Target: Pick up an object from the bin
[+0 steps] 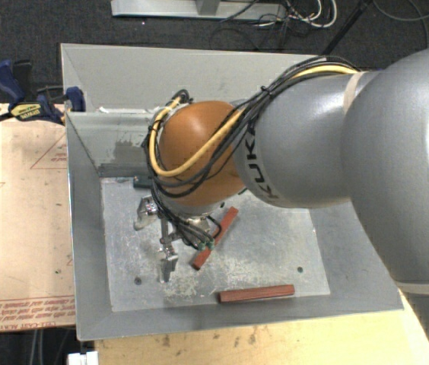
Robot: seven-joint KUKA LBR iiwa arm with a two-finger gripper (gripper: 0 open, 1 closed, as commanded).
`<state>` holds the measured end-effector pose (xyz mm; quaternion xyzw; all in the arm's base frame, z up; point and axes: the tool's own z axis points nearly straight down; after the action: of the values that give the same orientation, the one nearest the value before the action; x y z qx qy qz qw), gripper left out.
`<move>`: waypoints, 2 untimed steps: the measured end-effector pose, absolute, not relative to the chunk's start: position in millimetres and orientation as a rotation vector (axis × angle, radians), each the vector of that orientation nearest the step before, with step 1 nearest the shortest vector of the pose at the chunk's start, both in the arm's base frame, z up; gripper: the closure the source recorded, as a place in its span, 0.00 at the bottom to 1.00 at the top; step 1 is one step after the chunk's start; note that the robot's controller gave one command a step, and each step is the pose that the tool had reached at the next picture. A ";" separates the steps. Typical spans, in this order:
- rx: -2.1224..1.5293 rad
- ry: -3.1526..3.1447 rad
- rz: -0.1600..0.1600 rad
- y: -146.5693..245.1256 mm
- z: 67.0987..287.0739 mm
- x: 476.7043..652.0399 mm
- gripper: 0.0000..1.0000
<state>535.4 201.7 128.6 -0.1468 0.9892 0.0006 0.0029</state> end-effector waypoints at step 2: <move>-0.690 3.058 0.002 163.6 108.9 564.9 0.00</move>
Offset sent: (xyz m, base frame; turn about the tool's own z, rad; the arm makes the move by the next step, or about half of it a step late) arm 0.0371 -0.0585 -0.0435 -0.2518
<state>564.9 163.6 108.9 -0.2202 0.9755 0.0006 0.0033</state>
